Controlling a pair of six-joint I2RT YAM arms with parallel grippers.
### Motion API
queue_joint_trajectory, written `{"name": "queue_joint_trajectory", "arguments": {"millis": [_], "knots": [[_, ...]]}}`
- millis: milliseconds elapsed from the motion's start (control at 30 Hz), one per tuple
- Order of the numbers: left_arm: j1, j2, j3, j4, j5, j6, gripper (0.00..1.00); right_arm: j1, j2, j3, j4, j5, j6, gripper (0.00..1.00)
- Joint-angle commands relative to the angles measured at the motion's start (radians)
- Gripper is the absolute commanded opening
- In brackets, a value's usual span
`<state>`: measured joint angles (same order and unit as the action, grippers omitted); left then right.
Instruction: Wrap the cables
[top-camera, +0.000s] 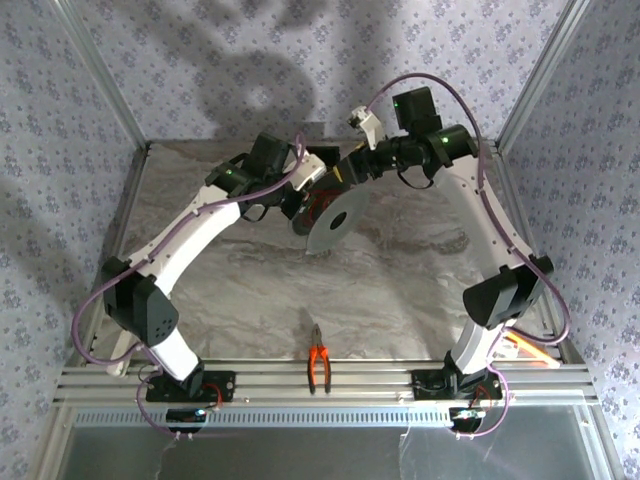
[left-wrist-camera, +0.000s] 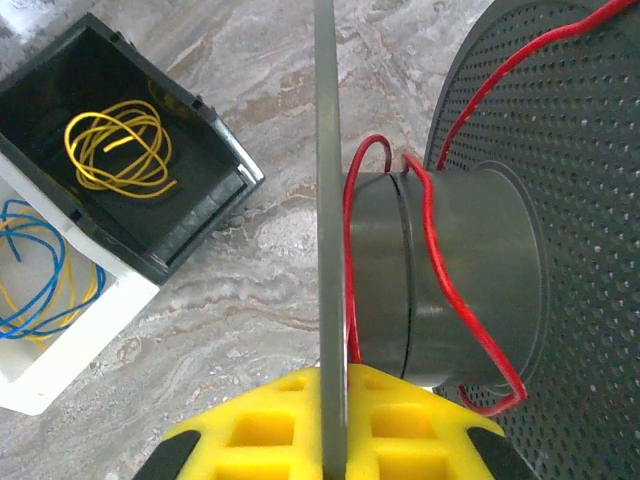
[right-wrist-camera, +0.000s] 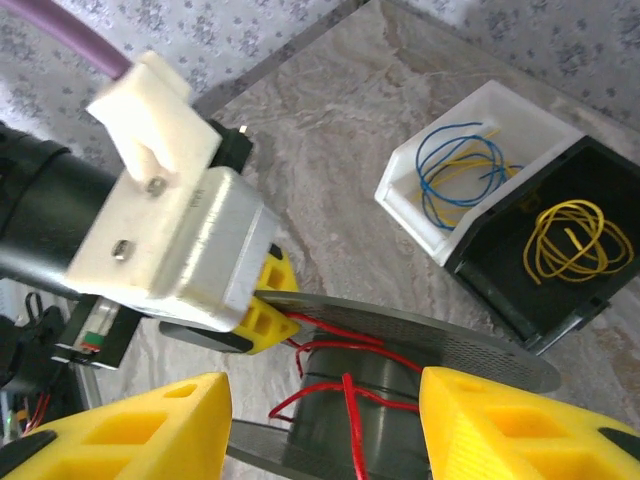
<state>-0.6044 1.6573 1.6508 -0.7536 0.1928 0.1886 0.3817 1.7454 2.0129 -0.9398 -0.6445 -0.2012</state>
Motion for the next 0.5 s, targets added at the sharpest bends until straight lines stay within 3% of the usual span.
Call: {"name": "queue_joint_trajectory", "arguments": {"millis": [0,333,467], "knots": [[-0.006,-0.002,0.074,0.01,0.041,0.022,0.0,0.006,0.04,0.059,-0.098,-0.034,-0.033,0.53],[-0.011,0.006,0.101,-0.024,0.057,0.051,0.0,0.005,0.095,0.075,-0.119,-0.012,-0.041,0.51],[-0.012,0.009,0.101,-0.03,0.058,0.058,0.0,0.004,0.114,0.091,-0.119,-0.052,-0.035,0.44]]}}
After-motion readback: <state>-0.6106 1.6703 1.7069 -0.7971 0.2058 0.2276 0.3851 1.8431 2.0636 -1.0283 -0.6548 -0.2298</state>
